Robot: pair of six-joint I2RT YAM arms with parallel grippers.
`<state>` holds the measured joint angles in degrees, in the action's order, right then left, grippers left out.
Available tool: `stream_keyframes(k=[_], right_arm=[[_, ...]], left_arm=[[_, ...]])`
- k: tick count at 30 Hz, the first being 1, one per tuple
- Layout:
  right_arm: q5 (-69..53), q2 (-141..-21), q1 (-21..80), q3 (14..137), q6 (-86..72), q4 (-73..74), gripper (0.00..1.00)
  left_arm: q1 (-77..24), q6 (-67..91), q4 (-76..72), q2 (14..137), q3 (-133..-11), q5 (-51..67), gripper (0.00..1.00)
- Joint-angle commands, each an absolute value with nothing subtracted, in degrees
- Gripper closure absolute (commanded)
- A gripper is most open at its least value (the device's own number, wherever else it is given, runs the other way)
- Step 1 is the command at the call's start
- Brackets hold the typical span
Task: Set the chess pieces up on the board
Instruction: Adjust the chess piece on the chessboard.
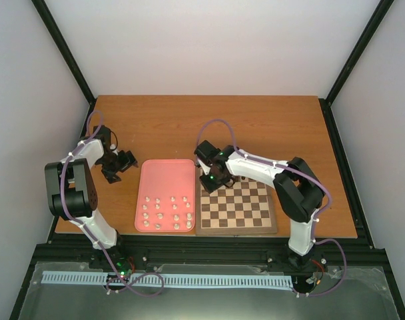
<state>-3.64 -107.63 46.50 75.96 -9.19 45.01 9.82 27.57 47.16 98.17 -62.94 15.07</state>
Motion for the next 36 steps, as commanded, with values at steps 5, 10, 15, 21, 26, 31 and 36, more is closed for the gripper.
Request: stream_keyframes(k=[5,10,15,21,26,31,36], right_arm=[[-2.2,-109.7,45.3,79.1,-8.0,43.9,0.56],[-2.5,-110.0,45.3,79.4,-7.7,43.9,0.56],[-5.0,-108.1,45.3,78.2,-7.5,44.2,0.56],[-9.5,-102.0,45.4,77.1,-6.1,48.3,0.56],[-6.5,-94.0,44.9,78.6,-7.0,52.5,0.52],[-4.1,-91.7,41.0,82.1,-10.1,55.0,0.5],[-1.3,-91.3,36.4,82.7,-11.5,55.0,0.41]], left_arm=[[9.6,26.4,47.9,98.9,-65.3,14.6,0.0],[9.6,26.4,47.9,99.0,-65.3,14.5,0.0],[9.6,26.4,48.0,99.1,-65.3,14.6,0.0],[9.6,26.3,48.2,98.7,-65.4,14.6,0.0],[9.6,26.2,48.4,98.4,-65.2,14.6,0.0],[9.6,26.1,48.6,97.9,-65.4,14.6,0.0],[9.5,25.9,49.0,97.5,-66.0,14.4,0.0]])
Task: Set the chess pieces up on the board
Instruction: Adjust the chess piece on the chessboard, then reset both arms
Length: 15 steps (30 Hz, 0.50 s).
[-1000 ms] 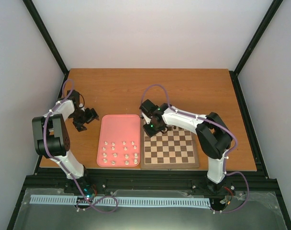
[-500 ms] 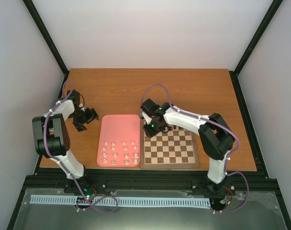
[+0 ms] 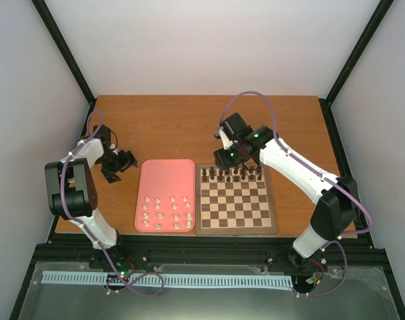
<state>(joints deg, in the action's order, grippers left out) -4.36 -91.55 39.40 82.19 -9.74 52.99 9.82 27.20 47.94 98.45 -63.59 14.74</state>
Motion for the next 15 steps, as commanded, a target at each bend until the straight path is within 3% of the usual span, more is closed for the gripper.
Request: stream_keyframes(k=[1,9,15], right_arm=[[-1.2,-91.3,35.4,82.7,-11.6,54.8,0.41],[-2.4,-94.0,32.9,83.9,-10.6,54.5,0.4],[-12.8,-93.7,32.9,84.2,-9.0,50.7,0.36]], left_arm=[[9.5,25.9,49.0,97.5,-66.1,14.5,0.0],[9.6,25.8,49.0,97.4,-66.6,14.4,0.0],[8.7,24.9,48.5,95.6,-67.5,15.2,0.0]])
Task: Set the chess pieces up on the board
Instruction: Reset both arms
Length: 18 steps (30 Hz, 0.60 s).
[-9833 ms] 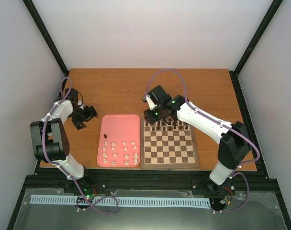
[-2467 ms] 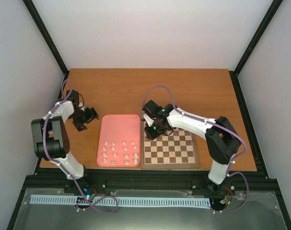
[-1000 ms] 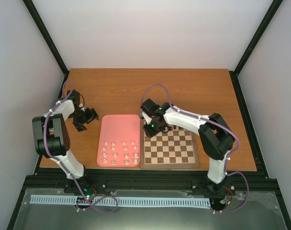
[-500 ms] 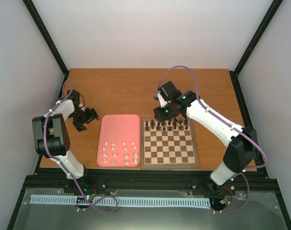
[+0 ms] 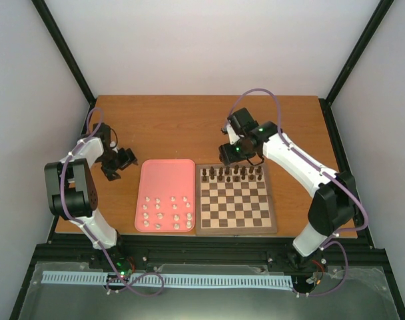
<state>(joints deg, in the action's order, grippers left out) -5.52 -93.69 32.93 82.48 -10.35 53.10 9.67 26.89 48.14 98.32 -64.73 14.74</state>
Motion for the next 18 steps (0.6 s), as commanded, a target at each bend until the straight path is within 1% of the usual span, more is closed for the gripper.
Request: stream_keyframes(k=[1,3,8,18], right_arm=[[-15.5,-94.5,33.0,84.5,-7.8,50.9,0.36],[-20.5,-95.4,33.2,84.5,-5.7,51.4,0.36],[-28.4,-95.7,33.4,81.2,-2.6,49.9,0.35],[-30.9,-100.8,34.9,79.0,1.8,49.5,0.36]], left_arm=[[8.5,25.1,48.4,95.4,-67.7,15.5,0.0],[8.4,25.7,48.2,95.3,-67.5,16.2,0.0],[8.3,26.5,47.3,95.4,-66.3,16.0,0.0],[8.3,26.9,45.9,95.4,-64.7,16.4,0.0]])
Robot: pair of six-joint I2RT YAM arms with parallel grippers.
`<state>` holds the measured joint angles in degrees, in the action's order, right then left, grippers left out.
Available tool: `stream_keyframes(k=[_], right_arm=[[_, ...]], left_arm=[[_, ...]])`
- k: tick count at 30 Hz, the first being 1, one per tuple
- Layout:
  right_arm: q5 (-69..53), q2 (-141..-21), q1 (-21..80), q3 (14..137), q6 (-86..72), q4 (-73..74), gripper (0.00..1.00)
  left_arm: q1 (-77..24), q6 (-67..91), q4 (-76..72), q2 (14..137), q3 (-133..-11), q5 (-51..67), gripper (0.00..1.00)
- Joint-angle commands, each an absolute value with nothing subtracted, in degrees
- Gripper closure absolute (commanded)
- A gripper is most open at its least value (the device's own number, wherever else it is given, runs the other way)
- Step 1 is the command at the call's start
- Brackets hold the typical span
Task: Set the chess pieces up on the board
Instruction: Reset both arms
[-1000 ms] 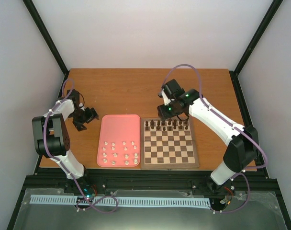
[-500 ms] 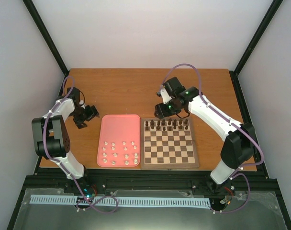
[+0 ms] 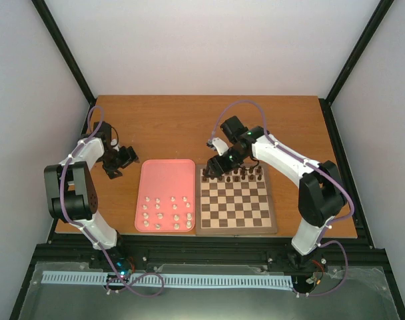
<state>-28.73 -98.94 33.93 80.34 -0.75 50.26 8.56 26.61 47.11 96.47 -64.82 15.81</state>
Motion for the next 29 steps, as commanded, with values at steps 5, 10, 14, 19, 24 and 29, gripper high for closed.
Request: stream_keyframes(k=[5,10,14,19,24,29], right_arm=[[-27.6,-100.1,35.2,78.0,-0.4,46.4,0.35],[-22.2,-97.5,35.0,80.4,-4.3,44.9,0.0],[-18.8,-97.3,34.0,82.3,-7.8,45.3,0.0],[-14.8,-96.9,32.9,84.8,-10.4,47.9,0.0],[-12.1,-95.9,32.9,85.6,-10.9,49.5,0.0],[-10.2,-94.8,32.9,85.4,-10.9,49.7,0.0]], left_arm=[[8.3,26.5,46.1,95.2,-64.8,16.1,0.0],[8.2,26.1,47.1,95.0,-66.5,15.6,0.0],[8.1,26.3,48.0,95.4,-68.7,15.5,0.0],[7.9,27.1,49.6,94.9,-71.7,14.0,0.0],[7.8,27.7,50.7,94.7,-74.3,13.8,0.0],[7.7,28.1,51.0,94.0,-74.9,14.0,0.0]])
